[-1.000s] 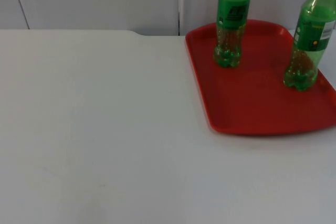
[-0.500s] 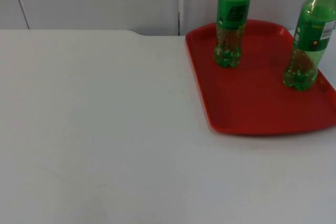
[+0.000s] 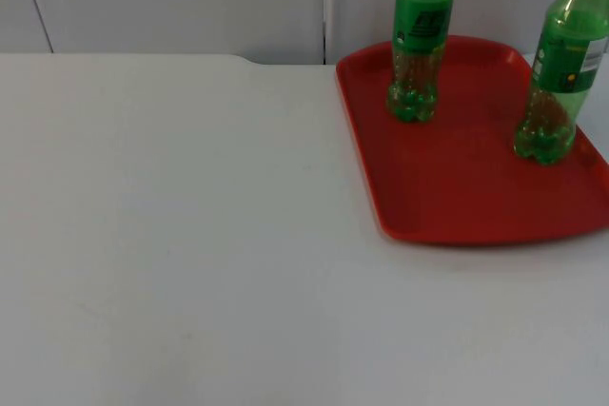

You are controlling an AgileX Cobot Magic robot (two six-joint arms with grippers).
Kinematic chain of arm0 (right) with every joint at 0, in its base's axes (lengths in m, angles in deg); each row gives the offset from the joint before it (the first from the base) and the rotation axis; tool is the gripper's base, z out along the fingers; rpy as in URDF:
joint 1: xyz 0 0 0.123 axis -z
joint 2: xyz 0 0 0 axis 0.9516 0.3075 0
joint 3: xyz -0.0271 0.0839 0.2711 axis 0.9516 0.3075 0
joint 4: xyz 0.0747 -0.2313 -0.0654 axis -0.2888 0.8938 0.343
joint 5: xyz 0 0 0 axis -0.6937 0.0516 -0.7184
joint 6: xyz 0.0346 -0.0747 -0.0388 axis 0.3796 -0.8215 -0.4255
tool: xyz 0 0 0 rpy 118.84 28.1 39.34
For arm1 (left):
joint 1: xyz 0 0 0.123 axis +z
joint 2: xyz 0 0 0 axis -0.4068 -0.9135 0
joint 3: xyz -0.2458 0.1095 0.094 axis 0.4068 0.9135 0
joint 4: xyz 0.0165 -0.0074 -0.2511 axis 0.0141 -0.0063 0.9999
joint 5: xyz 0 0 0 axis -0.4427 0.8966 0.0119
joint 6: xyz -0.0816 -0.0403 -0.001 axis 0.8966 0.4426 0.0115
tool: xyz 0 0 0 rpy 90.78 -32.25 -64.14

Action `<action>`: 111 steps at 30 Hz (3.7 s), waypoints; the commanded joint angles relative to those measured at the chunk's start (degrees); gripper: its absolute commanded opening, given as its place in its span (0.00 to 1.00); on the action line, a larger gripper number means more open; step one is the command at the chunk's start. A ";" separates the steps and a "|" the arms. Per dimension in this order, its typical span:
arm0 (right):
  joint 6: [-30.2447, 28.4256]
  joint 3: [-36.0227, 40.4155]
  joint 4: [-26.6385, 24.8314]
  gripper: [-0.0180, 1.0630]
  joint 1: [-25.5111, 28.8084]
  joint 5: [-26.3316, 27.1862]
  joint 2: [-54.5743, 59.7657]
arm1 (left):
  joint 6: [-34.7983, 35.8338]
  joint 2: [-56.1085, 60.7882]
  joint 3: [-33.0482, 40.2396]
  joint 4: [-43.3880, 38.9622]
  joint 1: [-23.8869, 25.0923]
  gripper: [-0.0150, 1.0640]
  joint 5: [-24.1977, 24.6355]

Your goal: Place the bottle upright on the tray.

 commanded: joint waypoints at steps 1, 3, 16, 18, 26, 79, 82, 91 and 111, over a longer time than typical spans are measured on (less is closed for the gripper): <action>-0.48 0.17 -0.19 0.99 -0.17 0.21 -0.16 | 0.45 0.20 0.38 0.11 -0.21 0.99 0.08; -0.72 0.17 -0.19 0.99 -0.17 0.21 -0.16 | 0.45 0.20 0.38 0.11 -0.21 0.99 0.08; -1.08 0.17 0.14 0.99 -0.17 0.21 -0.16 | 0.45 0.20 0.38 -1.27 2.34 0.99 0.08; -1.08 0.17 0.14 0.99 -0.17 0.21 -0.16 | 0.33 0.20 0.38 -1.27 3.92 0.99 0.08; -1.08 0.17 0.14 0.99 -0.17 0.21 -0.16 | 0.33 0.20 0.38 -1.27 9.66 0.99 0.08; -0.95 0.17 0.15 0.99 -0.17 0.21 -0.16 | 0.33 0.20 0.38 -1.27 32.99 0.99 -0.02; -0.95 0.17 0.15 0.99 -0.17 0.21 -0.16 | 0.33 0.20 0.38 -1.27 32.99 0.99 -0.02; -0.95 0.17 0.15 0.99 -0.17 0.21 -0.16 | 0.33 0.20 0.38 -1.27 32.99 0.99 -0.02; -0.94 0.17 0.15 0.99 9.26 0.21 -0.16 | 0.33 0.20 0.38 -1.27 32.99 0.99 -0.02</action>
